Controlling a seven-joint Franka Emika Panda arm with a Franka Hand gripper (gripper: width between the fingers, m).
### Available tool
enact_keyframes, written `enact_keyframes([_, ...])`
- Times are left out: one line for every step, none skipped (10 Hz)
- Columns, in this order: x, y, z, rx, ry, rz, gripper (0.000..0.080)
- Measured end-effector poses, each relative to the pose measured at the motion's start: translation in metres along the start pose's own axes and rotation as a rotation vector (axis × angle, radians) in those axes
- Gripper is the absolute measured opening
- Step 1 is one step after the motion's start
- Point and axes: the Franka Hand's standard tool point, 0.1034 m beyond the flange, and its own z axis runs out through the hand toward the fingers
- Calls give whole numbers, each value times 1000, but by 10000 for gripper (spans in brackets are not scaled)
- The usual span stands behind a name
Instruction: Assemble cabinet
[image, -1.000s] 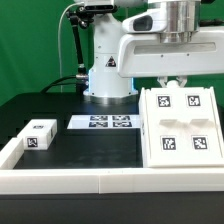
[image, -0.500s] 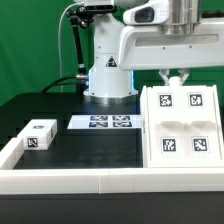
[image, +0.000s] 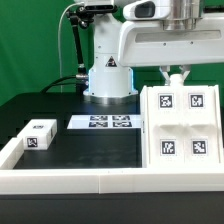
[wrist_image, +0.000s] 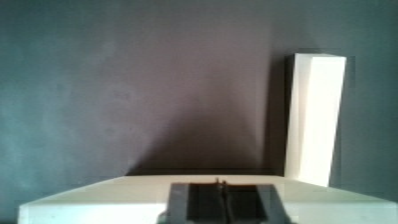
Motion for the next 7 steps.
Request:
enact_keyframes([0,0,2,-1,0,0,2])
enact_keyframes([1,0,1,0,2,1,2])
enact_keyframes([4,1,-2,0,0,3,2])
enact_keyframes([9,2,-6,2,5,5,2])
enact_keyframes([13,2,-10,3,5,7,2])
enact_keyframes([17,3,-12,3,2,9,2])
enact_keyframes([21,3,-14,3,5,10,2])
